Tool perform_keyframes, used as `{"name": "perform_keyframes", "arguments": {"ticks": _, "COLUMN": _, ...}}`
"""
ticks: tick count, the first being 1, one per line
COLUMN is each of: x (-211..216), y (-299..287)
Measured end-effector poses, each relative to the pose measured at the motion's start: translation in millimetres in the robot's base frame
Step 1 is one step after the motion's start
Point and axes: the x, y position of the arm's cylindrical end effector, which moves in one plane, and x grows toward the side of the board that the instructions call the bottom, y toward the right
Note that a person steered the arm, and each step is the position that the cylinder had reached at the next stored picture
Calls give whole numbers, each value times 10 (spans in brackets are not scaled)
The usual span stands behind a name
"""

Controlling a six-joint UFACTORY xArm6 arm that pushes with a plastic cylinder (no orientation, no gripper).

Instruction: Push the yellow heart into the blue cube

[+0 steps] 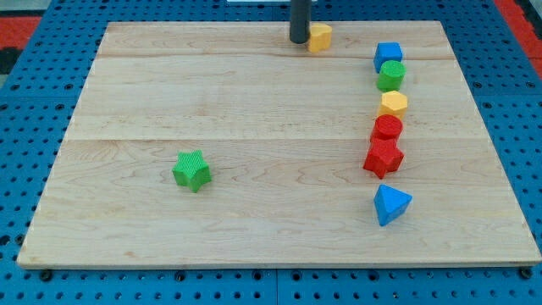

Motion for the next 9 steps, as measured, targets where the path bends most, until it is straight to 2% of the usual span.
{"name": "perform_keyframes", "arguments": {"ticks": 2, "x": -70, "y": -469}}
{"name": "perform_keyframes", "arguments": {"ticks": 3, "x": -105, "y": -486}}
{"name": "perform_keyframes", "arguments": {"ticks": 5, "x": -117, "y": -97}}
{"name": "perform_keyframes", "arguments": {"ticks": 8, "x": -117, "y": -127}}
{"name": "perform_keyframes", "arguments": {"ticks": 9, "x": -118, "y": 257}}
